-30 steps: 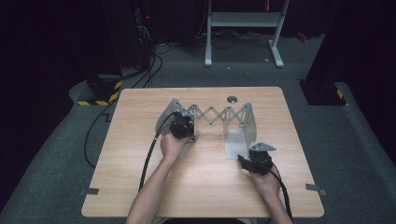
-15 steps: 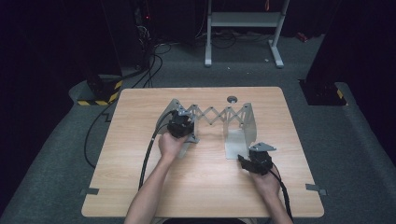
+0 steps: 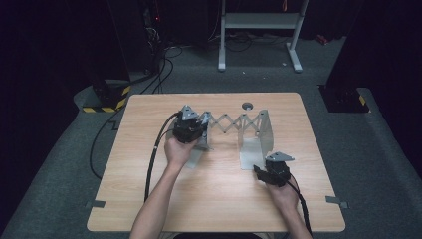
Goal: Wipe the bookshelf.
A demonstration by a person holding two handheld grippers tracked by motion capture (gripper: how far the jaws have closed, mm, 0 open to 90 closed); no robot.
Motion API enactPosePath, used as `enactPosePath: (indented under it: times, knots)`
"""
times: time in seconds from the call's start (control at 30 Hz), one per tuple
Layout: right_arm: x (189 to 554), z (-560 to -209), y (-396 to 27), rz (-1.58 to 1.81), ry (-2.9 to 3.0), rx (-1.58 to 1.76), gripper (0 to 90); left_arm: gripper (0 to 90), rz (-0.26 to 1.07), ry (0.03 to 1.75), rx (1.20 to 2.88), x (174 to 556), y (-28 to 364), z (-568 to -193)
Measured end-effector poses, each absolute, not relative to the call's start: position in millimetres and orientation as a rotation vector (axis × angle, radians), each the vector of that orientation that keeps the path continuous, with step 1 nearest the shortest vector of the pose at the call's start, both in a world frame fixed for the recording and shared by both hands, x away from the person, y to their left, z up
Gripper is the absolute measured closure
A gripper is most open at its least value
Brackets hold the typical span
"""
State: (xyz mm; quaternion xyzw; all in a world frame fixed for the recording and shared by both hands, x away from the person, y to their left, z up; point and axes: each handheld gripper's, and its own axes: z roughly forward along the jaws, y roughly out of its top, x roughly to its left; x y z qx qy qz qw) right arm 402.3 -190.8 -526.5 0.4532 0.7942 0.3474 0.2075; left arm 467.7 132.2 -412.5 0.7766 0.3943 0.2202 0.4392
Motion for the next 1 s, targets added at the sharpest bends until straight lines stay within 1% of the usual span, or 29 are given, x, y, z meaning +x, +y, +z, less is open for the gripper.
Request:
enactPosePath:
  times: [0.17,0.37,0.8,0.83,1.0]
  knots:
    - [402,-527,-191,0.967,2.211,1.264,45.1,79.3,0.582,0.941,1.947,458,132,-406]
    - [402,-527,-190,0.961,2.212,1.259,44.9,79.2,0.555,0.962,1.949,461,133,-413]
    - [402,-527,-190,0.958,2.212,1.257,44.9,79.3,0.458,1.049,1.98,476,129,-453]
    - [402,-527,-190,0.958,2.211,1.257,44.9,79.3,0.449,1.062,1.999,478,128,-460]
    - [402,-527,-190,0.958,2.212,1.256,44.9,79.2,0.435,1.091,2.03,483,126,-474]
